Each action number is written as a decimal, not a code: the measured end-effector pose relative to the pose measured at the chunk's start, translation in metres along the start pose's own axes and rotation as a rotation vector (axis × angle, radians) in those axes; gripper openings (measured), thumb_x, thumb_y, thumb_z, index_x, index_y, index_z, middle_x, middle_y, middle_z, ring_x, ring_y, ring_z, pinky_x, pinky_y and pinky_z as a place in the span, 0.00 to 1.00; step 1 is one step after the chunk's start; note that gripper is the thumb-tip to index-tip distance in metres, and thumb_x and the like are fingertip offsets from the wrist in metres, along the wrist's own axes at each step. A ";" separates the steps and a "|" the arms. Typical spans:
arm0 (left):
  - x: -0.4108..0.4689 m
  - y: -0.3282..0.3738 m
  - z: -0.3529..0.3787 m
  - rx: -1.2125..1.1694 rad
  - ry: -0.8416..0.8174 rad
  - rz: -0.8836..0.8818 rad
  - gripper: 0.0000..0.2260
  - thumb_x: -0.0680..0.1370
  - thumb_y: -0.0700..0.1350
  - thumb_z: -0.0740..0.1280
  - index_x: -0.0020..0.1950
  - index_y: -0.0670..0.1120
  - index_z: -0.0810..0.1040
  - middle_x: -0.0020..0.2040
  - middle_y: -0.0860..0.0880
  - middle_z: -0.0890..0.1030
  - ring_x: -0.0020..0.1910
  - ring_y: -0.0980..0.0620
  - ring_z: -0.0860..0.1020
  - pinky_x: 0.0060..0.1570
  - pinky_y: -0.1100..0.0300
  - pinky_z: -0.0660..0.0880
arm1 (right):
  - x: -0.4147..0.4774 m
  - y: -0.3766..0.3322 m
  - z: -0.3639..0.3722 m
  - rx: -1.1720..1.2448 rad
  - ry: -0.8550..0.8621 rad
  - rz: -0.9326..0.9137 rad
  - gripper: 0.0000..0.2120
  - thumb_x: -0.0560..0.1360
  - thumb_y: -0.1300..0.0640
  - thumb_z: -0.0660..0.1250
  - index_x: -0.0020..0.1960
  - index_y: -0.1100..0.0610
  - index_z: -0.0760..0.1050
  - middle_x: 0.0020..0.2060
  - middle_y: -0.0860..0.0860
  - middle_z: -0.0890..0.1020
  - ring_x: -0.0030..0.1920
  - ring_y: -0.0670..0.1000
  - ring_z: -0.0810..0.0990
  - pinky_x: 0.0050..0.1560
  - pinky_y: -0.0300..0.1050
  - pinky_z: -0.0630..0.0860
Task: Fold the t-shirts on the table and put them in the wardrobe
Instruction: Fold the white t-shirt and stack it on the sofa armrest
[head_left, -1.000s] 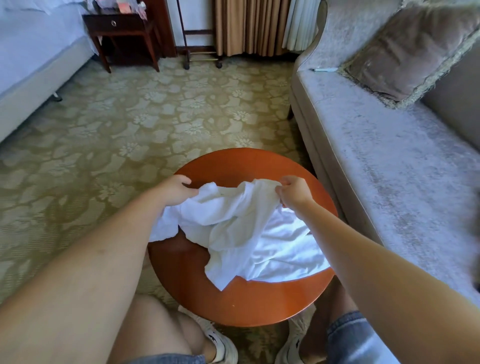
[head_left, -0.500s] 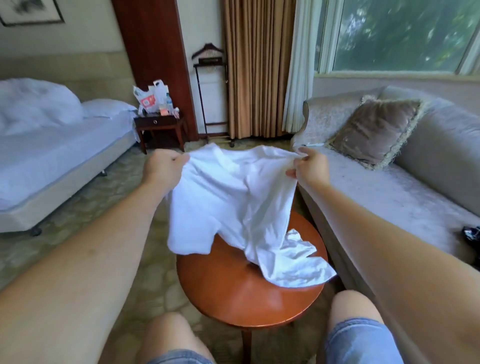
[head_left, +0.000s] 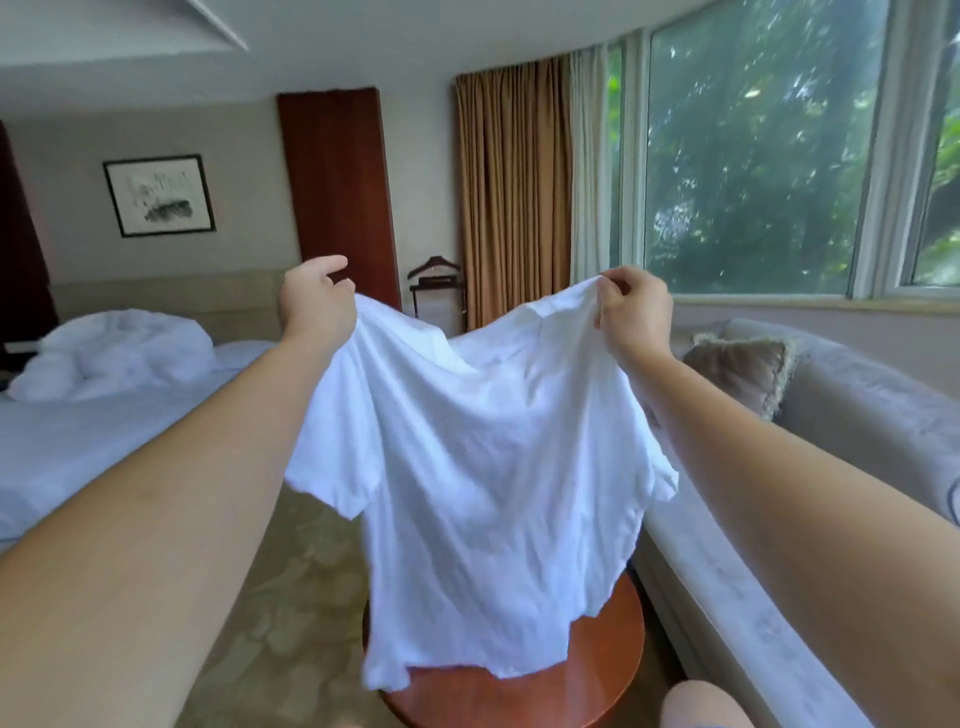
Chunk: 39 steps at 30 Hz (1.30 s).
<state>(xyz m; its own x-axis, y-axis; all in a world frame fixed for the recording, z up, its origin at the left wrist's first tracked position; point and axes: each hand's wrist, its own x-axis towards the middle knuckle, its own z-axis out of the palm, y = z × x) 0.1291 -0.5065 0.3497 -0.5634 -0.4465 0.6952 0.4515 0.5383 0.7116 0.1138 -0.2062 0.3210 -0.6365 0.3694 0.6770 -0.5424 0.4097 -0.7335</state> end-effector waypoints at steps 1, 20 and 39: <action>0.004 0.007 -0.004 0.001 0.013 0.024 0.15 0.79 0.35 0.61 0.65 0.41 0.78 0.37 0.56 0.71 0.47 0.52 0.73 0.48 0.67 0.69 | 0.004 -0.009 -0.005 -0.003 0.025 -0.018 0.11 0.78 0.60 0.60 0.53 0.58 0.80 0.40 0.50 0.81 0.45 0.52 0.80 0.49 0.47 0.77; 0.017 -0.137 0.092 0.257 -0.171 -0.204 0.14 0.78 0.31 0.62 0.61 0.36 0.80 0.59 0.37 0.81 0.54 0.44 0.78 0.44 0.69 0.67 | 0.052 0.136 0.070 -0.348 -0.080 0.236 0.14 0.73 0.59 0.54 0.50 0.55 0.77 0.47 0.57 0.82 0.51 0.59 0.77 0.46 0.45 0.72; -0.186 -0.445 0.259 1.017 -1.213 -0.408 0.31 0.81 0.64 0.49 0.80 0.53 0.44 0.80 0.47 0.40 0.78 0.43 0.39 0.73 0.36 0.39 | -0.157 0.450 0.228 -0.908 -1.125 0.445 0.31 0.81 0.38 0.52 0.79 0.51 0.52 0.79 0.53 0.46 0.79 0.55 0.43 0.75 0.62 0.44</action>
<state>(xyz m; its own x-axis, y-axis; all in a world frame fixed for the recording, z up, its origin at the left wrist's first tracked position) -0.1461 -0.4780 -0.1228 -0.9283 -0.1429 -0.3434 -0.1943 0.9736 0.1200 -0.1555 -0.2705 -0.1289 -0.9563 -0.0411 -0.2895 0.0467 0.9558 -0.2902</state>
